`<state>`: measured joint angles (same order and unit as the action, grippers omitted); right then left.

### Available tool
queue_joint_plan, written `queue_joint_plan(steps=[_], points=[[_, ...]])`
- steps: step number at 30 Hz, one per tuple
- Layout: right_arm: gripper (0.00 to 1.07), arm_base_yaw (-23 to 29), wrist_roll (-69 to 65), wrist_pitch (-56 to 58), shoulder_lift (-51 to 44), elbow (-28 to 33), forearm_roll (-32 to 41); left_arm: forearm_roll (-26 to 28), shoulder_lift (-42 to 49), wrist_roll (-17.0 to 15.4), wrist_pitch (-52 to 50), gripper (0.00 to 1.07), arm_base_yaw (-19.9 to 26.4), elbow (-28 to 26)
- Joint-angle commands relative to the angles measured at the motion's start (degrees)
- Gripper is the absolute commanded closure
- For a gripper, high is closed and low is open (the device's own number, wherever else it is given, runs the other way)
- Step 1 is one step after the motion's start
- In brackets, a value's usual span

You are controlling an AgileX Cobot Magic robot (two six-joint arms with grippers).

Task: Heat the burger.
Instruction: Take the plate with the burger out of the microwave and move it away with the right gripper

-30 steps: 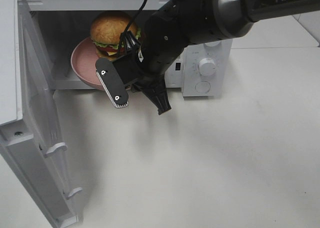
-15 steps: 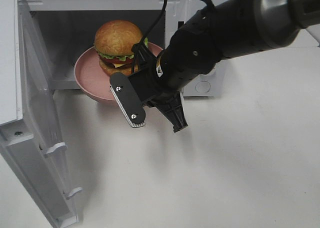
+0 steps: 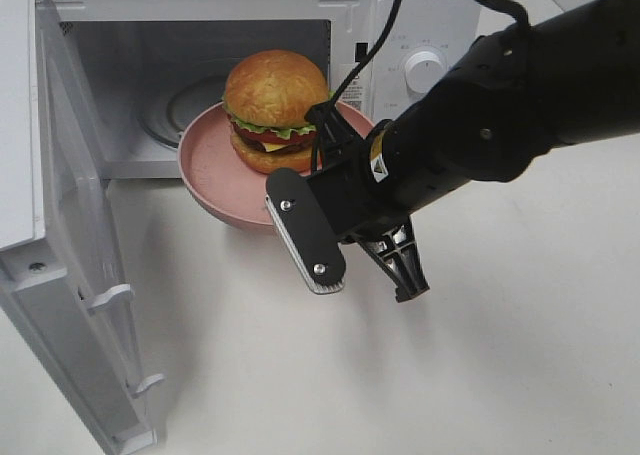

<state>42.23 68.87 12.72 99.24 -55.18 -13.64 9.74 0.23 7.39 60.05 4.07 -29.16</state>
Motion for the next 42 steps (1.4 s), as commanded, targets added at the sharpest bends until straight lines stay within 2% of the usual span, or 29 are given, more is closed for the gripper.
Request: queue_joint_plan(steps=[1, 4, 6, 22, 42], points=[[1.07, -0.17, -0.17, -4.07, -4.24, 3.21, -0.23, 0.23, 1.15, 0.06, -0.52, 0.04, -0.11, 0.23], [1.07, -0.17, -0.17, -4.01, -5.10, 4.07, -0.23, 0.23, 1.15, 0.06, -0.52, 0.04, -0.11, 0.23], [1.07, -0.17, -0.34, -4.07, -8.25, 7.16, -0.23, 0.23, 1.15, 0.06, -0.52, 0.04, -0.11, 0.23], [1.07, -0.17, -0.40, -2.86, -21.72, 18.91, 0.63, 0.23, 1.15, 0.06, -0.52, 0.04, -0.11, 0.23], [1.07, -0.17, -2.58, 9.85, -39.30, 27.27, 0.11, 0.23, 1.15, 0.06, -0.52, 0.04, -0.11, 0.23]])
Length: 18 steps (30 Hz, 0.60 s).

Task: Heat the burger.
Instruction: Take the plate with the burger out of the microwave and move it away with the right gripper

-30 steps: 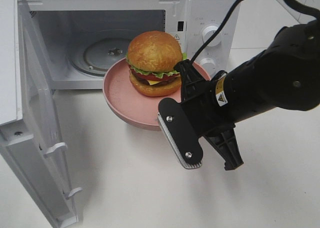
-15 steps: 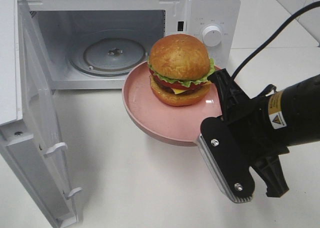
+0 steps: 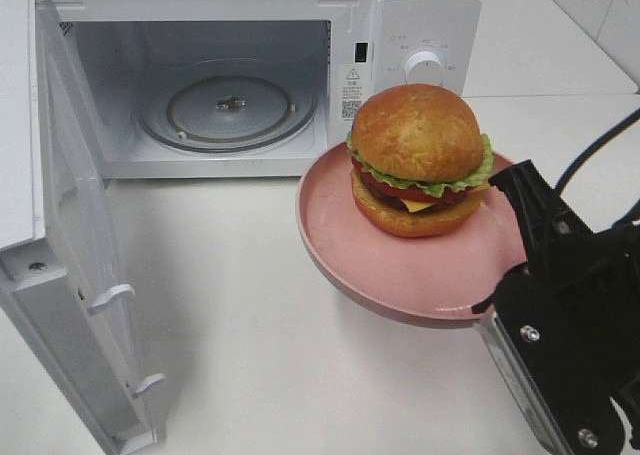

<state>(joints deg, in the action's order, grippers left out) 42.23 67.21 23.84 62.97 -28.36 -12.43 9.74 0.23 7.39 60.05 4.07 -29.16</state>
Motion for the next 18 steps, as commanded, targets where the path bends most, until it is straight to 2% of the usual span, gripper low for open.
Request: queue_joint_plan(steps=[1, 18], points=[[1.07, -0.17, -1.38, -0.46, -3.95, 0.74, -1.09, 0.23, 1.15, 0.06, -0.52, 0.04, -0.11, 0.23], [1.07, -0.17, -8.42, 11.69, -17.65, 4.35, -4.87, 0.23, 1.15, 0.06, -0.52, 0.04, -0.11, 0.23]])
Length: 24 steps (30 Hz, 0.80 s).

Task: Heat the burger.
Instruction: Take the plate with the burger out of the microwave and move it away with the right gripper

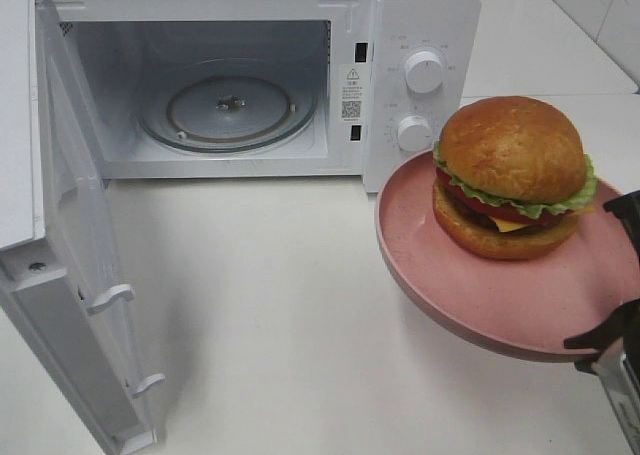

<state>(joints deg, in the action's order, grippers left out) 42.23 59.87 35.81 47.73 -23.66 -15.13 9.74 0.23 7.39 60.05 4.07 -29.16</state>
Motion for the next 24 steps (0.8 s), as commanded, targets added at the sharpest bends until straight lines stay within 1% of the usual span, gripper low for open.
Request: queue_joint_plan(steps=[1, 5, 11, 13, 16, 18, 21, 24], points=[[1.07, -0.17, -1.09, -0.29, -2.41, -0.34, -2.18, 0.23, 1.15, 0.06, -0.52, 0.04, -0.11, 0.23], [1.07, -0.17, -6.76, 3.15, -4.70, -0.34, -5.21, 0.23, 1.15, 0.06, -0.52, 0.04, -0.11, 0.23], [1.07, -0.17, -13.58, 5.56, -4.98, -0.34, -9.11, 0.23, 1.15, 0.06, -0.52, 0.04, -0.11, 0.23], [1.07, -0.17, -19.19, 7.05, -4.98, -0.34, -12.66, 0.23, 1.15, 0.06, -0.52, 0.04, -0.11, 0.23], [1.07, -0.17, -20.74, 7.51, -4.98, -0.34, -13.64, 0.23, 1.15, 0.06, -0.52, 0.04, -0.11, 0.23], [1.07, -0.17, -26.18, 9.34, -4.98, -0.34, -16.56, 0.23, 1.15, 0.06, -0.52, 0.04, -0.11, 0.23], [1.07, -0.17, -30.02, 10.71, -4.64, -0.34, -17.42, 0.23, 1.15, 0.06, -0.52, 0.04, -0.11, 0.23], [1.07, -0.17, -31.11, 11.17, -4.13, -0.34, -17.42, 0.23, 1.15, 0.06, -0.52, 0.04, -0.11, 0.23]])
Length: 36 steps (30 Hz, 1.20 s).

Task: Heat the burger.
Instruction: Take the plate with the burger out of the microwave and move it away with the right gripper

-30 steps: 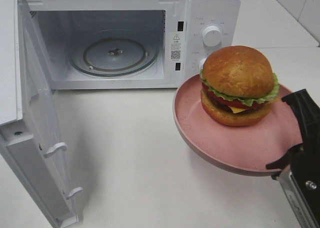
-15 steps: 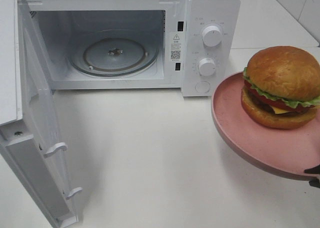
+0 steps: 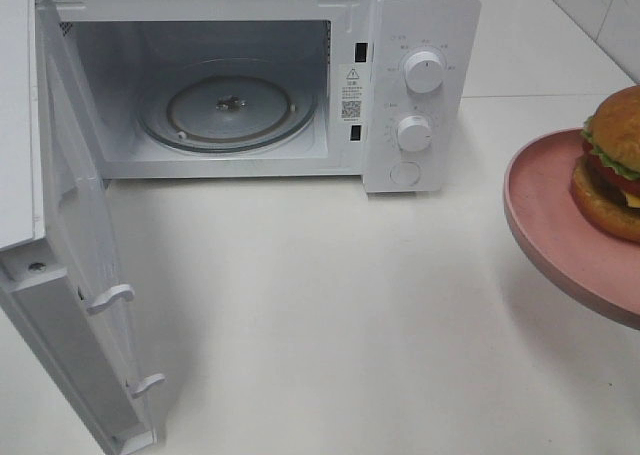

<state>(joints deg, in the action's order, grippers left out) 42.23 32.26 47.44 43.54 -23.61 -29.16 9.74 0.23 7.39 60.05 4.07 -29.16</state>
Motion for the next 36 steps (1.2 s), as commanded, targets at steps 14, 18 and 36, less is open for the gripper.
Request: queue_joint_plan(steps=[14, 18, 36], points=[[1.07, -0.17, -24.29, 2.35, 11.46, -0.40, -6.19, 0.23, 1.15, 0.06, -0.52, 0.04, -0.11, 0.23], [1.07, -0.17, -28.93, 2.86, 13.29, -1.20, -6.88, 0.23, 1.15, 0.06, -0.52, 0.04, -0.11, 0.23], [1.07, -0.17, -61.88, 15.07, 29.28, -10.66, -14.32, 0.23, 1.15, 0.06, -0.52, 0.04, -0.11, 0.23]])
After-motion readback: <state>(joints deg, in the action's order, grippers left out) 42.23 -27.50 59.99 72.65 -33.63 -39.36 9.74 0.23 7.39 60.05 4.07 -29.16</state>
